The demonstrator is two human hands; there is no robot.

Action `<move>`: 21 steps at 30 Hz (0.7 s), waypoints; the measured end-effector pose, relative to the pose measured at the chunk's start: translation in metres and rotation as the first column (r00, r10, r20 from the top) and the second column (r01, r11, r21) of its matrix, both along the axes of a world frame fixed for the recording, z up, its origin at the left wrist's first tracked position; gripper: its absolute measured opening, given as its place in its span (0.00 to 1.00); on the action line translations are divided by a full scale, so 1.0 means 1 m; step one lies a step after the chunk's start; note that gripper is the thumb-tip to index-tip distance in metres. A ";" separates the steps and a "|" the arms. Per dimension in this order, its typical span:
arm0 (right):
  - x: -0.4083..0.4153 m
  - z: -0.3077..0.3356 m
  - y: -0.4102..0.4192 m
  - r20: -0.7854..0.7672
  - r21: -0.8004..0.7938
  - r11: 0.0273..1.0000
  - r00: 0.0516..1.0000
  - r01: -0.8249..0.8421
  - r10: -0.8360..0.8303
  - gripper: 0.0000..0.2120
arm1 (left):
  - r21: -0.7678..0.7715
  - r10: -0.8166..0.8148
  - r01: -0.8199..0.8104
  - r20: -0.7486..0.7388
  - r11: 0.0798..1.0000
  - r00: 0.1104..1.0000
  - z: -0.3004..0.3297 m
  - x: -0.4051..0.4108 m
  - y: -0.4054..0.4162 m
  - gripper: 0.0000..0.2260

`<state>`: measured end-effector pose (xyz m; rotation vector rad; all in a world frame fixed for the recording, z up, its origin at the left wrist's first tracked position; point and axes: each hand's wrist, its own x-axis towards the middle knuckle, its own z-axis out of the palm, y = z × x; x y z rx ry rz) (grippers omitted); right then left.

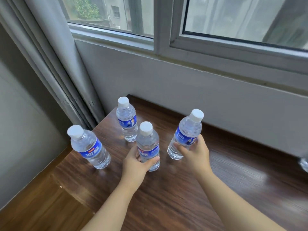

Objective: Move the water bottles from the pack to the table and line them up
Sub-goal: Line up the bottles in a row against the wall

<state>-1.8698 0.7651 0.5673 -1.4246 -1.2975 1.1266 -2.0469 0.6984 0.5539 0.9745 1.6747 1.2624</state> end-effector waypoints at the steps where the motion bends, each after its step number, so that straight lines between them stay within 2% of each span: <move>1: 0.015 0.001 0.000 -0.005 0.007 1.000 1.000 0.022 -0.022 0.25 | 0.005 -0.028 0.028 0.005 1.000 1.000 0.002 0.011 0.007 0.24; 13: 0.212 0.004 0.012 0.043 0.059 0.935 0.935 0.349 -0.352 0.24 | 0.061 -0.339 0.336 0.050 0.940 0.940 0.005 0.195 0.097 0.20; 21: 0.286 -0.005 0.017 0.113 0.073 0.867 0.860 0.492 -0.498 0.20 | 0.078 -0.451 0.446 0.050 0.891 0.891 -0.010 0.295 0.128 0.23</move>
